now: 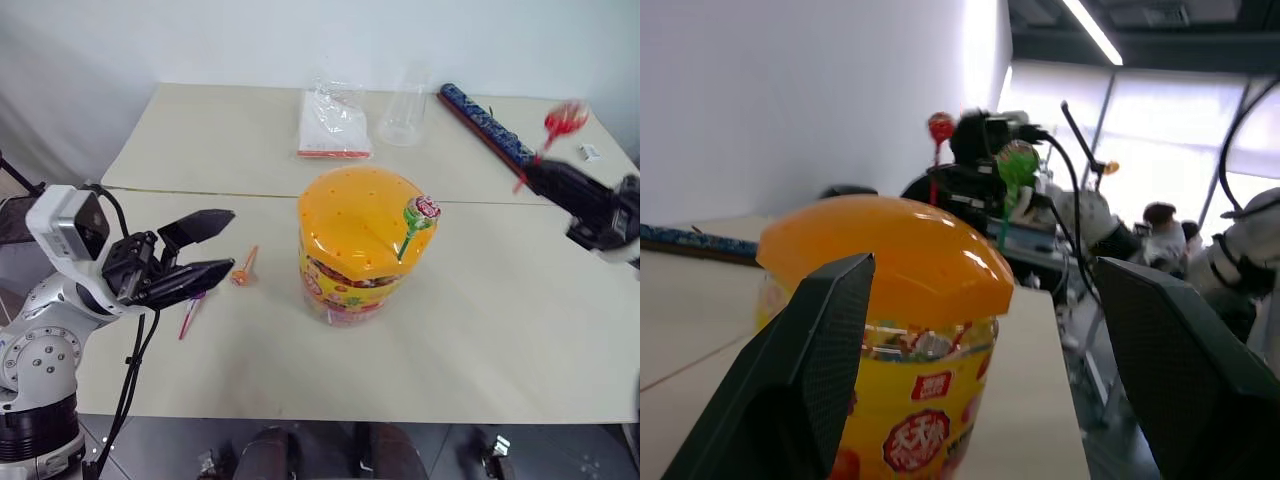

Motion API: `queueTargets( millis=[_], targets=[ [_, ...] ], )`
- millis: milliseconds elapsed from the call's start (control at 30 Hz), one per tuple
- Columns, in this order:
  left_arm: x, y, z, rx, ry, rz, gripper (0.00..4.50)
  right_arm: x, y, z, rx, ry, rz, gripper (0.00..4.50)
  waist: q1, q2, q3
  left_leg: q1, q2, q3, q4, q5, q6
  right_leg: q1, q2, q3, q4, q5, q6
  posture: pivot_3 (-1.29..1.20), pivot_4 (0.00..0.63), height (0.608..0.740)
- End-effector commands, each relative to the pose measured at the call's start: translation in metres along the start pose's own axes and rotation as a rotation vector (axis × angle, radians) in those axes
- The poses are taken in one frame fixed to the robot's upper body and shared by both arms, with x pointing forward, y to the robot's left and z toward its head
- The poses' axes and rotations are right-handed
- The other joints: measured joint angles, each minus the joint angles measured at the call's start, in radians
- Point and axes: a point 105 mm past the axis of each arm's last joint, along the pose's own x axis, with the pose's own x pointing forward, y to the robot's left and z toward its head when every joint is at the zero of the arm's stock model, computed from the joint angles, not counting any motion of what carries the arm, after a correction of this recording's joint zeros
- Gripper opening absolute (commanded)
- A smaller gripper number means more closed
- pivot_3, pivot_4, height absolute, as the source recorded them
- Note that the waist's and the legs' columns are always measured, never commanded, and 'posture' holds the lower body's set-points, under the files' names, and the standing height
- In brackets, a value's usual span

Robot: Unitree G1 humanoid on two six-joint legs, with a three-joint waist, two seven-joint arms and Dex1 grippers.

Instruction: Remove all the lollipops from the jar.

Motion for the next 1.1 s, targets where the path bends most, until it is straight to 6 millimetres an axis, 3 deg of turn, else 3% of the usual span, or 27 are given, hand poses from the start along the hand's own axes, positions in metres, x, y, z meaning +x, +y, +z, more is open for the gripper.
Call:
queueTargets(
  millis=[33,167,267,300,433,600,667,867,1000,1100],
  targets=[
    [0.004,-0.008,-0.005,0.088,0.085,-0.075,3.7,-0.03,-0.019,-0.028,-0.087,0.315,-0.108,0.02,0.001,0.001,0.0,0.0,0.0,0.001,0.0,0.0,0.0,0.0,0.0,0.0,-0.001,0.0,0.0,0.0,0.15,0.74],
    [0.002,-0.01,-0.013,0.149,0.127,-0.11,3.7,-0.07,-0.044,-0.08,-0.221,0.716,-0.216,0.02,-0.001,0.001,0.0,0.001,0.0,0.003,0.001,0.0,0.0,0.0,0.0,0.001,-0.001,0.0,0.0,0.0,0.15,0.74],
    [0.004,-0.011,-0.012,0.14,0.104,-0.12,3.7,-0.091,-0.045,-0.114,-0.26,0.829,-0.153,0.02,-0.004,0.001,0.0,0.001,0.001,0.003,0.001,0.0,0.0,0.0,0.0,0.002,-0.001,0.0,0.0,0.0,0.15,0.74],
    [0.004,-0.012,-0.012,0.133,0.102,-0.125,3.7,-0.092,-0.042,-0.117,-0.237,0.819,-0.129,0.02,-0.005,0.001,0.0,0.001,0.001,0.003,0.001,0.0,0.0,0.0,0.0,0.001,-0.001,0.0,0.0,0.0,0.15,0.74],
    [0.004,-0.013,-0.009,0.097,0.084,-0.122,3.7,-0.088,-0.032,-0.118,-0.176,0.751,-0.061,1.01,-0.006,0.004,0.001,0.001,0.001,0.003,0.001,0.0,0.0,0.0,0.0,0.001,-0.001,0.0,0.0,0.0,0.15,0.74],
    [-0.002,-0.006,-0.005,0.078,0.035,-0.05,3.7,-0.071,-0.019,-0.102,-0.307,0.643,0.054,2.7,-0.007,0.004,0.001,0.002,0.002,0.003,0.001,0.0,0.0,0.001,0.0,0.001,-0.001,0.0,0.0,0.0,0.15,0.74],
    [-0.008,-0.001,-0.005,0.061,0.003,-0.012,3.7,-0.046,0.0,-0.078,-0.342,0.428,0.129,3.34,-0.009,0.004,0.001,0.002,0.002,0.002,0.001,0.0,0.0,0.001,0.0,0.001,-0.001,0.0,0.0,0.0,0.15,0.74],
    [-0.013,0.006,0.002,-0.028,-0.141,0.035,3.7,0.006,0.075,0.005,-0.314,-0.114,0.386,3.34,-0.014,0.005,0.002,0.002,0.003,-0.001,0.002,0.0,-0.001,0.001,0.001,0.0,0.001,0.0,0.0,0.0,0.15,0.74],
    [-0.008,0.007,-0.002,-0.06,-0.169,0.013,3.7,0.023,0.111,0.009,-0.356,-0.151,0.509,3.34,-0.001,0.004,0.001,0.001,0.003,-0.004,0.002,0.0,-0.002,0.002,-0.001,0.001,0.001,0.0,0.0,0.0,0.15,0.74],
    [-0.003,0.008,-0.001,-0.056,-0.191,-0.004,3.7,0.032,0.123,0.012,-0.355,-0.182,0.56,3.34,0.008,0.004,0.001,0.0,0.002,-0.004,0.002,0.0,-0.002,0.002,-0.001,0.0,0.0,0.0,0.0,0.0,0.15,0.74]
  ],
)
